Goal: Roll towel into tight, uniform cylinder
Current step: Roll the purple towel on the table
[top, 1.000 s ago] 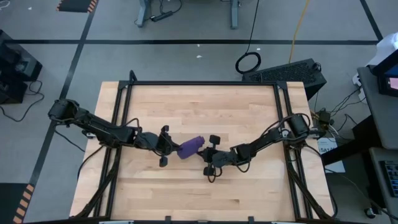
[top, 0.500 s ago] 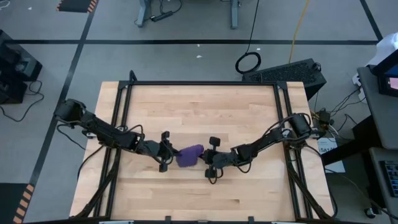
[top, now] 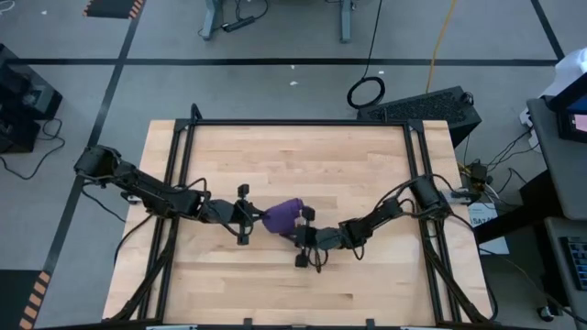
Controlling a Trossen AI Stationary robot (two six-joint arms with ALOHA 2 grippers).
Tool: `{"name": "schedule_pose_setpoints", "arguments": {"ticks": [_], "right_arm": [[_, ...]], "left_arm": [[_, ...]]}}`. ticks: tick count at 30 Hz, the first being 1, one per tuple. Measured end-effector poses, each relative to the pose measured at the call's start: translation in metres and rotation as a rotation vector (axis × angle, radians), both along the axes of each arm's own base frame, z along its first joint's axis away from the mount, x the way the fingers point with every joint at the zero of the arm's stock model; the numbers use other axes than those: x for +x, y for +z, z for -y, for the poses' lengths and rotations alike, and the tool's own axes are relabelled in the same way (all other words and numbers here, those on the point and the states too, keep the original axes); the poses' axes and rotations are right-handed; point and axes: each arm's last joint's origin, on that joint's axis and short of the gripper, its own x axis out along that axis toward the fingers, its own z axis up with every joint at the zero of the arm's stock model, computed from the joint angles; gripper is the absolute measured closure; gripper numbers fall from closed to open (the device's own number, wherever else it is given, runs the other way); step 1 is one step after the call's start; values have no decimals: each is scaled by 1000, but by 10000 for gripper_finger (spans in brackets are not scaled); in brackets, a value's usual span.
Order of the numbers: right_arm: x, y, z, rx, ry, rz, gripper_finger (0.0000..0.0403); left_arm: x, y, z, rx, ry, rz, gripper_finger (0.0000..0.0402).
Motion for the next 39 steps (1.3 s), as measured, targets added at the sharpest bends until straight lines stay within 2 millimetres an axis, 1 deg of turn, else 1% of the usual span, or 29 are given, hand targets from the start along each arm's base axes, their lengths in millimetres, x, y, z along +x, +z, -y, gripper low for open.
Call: {"name": "schedule_pose_setpoints", "arguments": {"ticks": [2, 4, 8, 12, 17, 20, 23, 26, 29, 32, 34, 36, 39], "right_arm": [[3, -7, 9, -10, -65, -13, 403], [3, -15, 17, -26, -115, -61, 403], [0, -24, 25, -91, -197, -155, 403], [0, -23, 24, -106, -191, -151, 403], [0, -24, 25, -112, -193, -166, 403], [-4, -28, 26, -123, -212, -237, 403], [-12, -23, 28, -131, -233, -325, 403], [-24, -16, 24, -141, -220, -371, 403], [-36, -5, 13, -86, -164, -322, 403], [-42, 3, -1, 11, -44, -177, 403], [-43, 1, -8, 51, -7, -77, 403], [-40, -6, -11, 60, -18, -16, 403], [-31, -23, -7, 5, -119, -5, 403]], "left_arm": [[0, -3, 3, -12, -24, -18, 389], [-1, -2, 7, -37, -53, -16, 389], [-4, -3, 17, -61, -112, -22, 389], [-4, -6, 21, -117, -103, -36, 389], [-1, -24, 26, -152, -76, -112, 389], [-1, -33, 26, -134, -58, -147, 389], [0, -32, 26, -127, -47, -139, 389], [-1, -26, 25, -79, -41, -105, 389], [-3, -15, 21, 3, -7, -51, 389], [-4, -4, 16, 69, 21, -4, 389], [-4, -3, 13, 88, 23, -2, 389], [-3, -7, 12, 86, 30, -19, 389], [-1, -14, 14, 64, 25, -40, 389]]}}
